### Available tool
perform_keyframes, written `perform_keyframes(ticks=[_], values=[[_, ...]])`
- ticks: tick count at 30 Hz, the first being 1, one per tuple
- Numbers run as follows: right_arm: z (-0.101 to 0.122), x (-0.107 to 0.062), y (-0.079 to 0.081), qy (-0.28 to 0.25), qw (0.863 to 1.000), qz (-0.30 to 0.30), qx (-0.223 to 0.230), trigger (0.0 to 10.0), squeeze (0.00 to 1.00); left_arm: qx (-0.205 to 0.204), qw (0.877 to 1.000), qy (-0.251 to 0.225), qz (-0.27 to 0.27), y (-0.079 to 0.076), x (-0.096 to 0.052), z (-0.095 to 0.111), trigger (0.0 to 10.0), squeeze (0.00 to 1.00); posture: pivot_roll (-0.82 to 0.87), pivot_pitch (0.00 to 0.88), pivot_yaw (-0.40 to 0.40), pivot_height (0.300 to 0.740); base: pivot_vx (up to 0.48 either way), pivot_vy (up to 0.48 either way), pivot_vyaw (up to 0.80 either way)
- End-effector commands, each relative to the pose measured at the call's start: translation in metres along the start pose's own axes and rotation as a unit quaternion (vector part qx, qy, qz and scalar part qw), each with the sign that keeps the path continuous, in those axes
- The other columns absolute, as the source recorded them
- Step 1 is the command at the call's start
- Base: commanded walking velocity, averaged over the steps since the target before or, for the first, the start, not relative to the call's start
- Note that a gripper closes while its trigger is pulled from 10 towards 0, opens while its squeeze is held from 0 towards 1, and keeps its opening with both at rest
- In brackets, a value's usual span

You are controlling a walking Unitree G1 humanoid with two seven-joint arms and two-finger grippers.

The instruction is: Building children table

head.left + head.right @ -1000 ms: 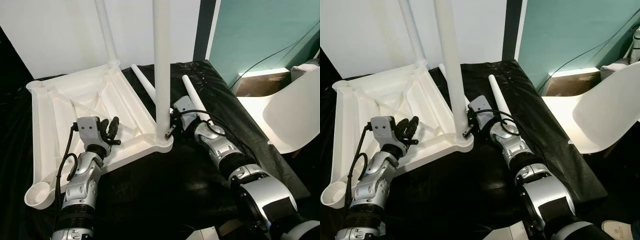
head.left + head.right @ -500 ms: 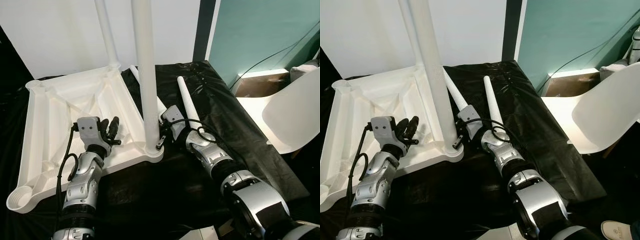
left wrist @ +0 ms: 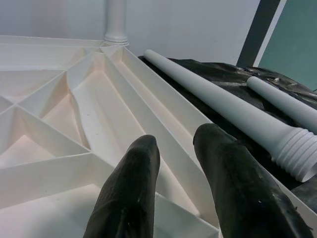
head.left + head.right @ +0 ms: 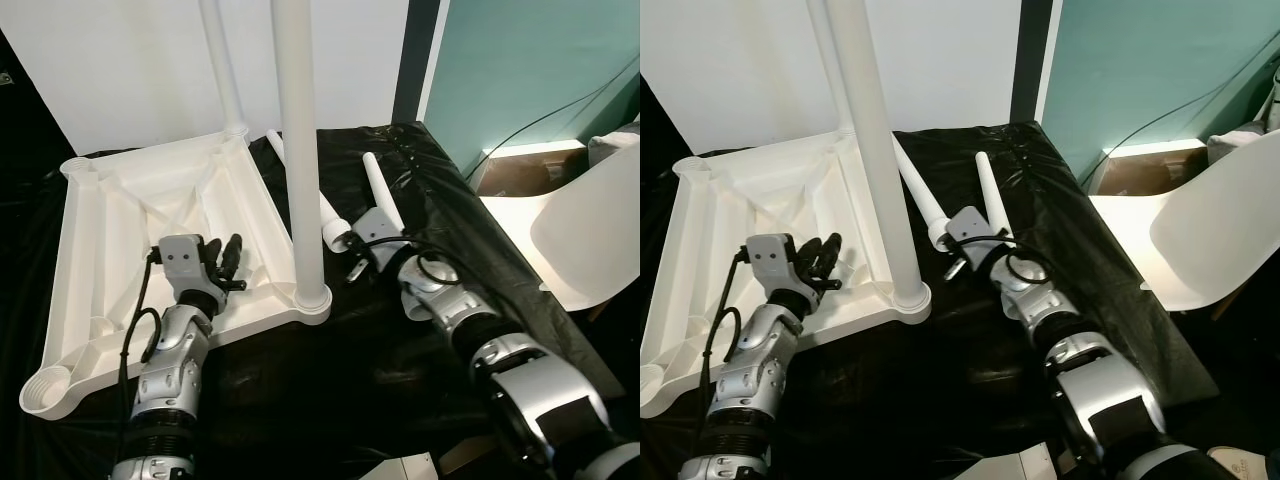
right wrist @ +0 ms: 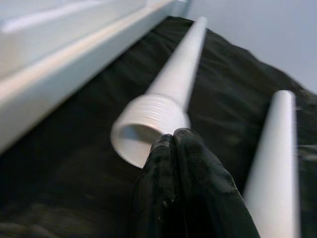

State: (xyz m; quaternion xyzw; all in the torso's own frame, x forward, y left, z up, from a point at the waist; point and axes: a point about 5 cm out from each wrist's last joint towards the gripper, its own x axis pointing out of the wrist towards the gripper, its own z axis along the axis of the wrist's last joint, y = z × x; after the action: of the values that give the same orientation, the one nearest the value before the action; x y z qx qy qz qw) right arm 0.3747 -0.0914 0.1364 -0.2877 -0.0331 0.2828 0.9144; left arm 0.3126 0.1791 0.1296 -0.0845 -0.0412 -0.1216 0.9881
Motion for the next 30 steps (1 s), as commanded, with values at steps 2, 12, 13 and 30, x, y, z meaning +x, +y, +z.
perform_keyframes(ticks=[2, 12, 13, 30], values=[[0.001, 0.001, 0.000, 0.003, 1.000, 0.001, -0.015, 10.0, 0.62, 0.003, 1.000, 0.012, 0.019, 0.001, -0.002, -0.007, 10.0, 0.00, 0.04, 0.000, 0.000, 0.740, 0.000, 0.000, 0.00], [-0.001, 0.001, -0.001, 0.014, 0.997, 0.025, -0.068, 10.0, 1.00, 0.006, 1.000, 0.015, 0.025, 0.004, -0.010, -0.007, 10.0, 0.00, 0.08, 0.000, -0.003, 0.740, 0.000, 0.000, 0.00], [-0.001, 0.001, -0.001, 0.014, 0.997, 0.025, -0.068, 10.0, 1.00, 0.006, 1.000, 0.015, 0.025, 0.004, -0.010, -0.007, 10.0, 0.00, 0.08, 0.000, -0.003, 0.740, 0.000, 0.000, 0.00], [0.003, 0.010, 0.004, 0.043, 0.982, 0.057, -0.174, 10.0, 0.00, 0.025, 0.998, 0.027, 0.041, 0.009, -0.034, -0.006, 10.0, 0.00, 0.17, 0.007, -0.007, 0.740, 0.000, 0.000, 0.00]])
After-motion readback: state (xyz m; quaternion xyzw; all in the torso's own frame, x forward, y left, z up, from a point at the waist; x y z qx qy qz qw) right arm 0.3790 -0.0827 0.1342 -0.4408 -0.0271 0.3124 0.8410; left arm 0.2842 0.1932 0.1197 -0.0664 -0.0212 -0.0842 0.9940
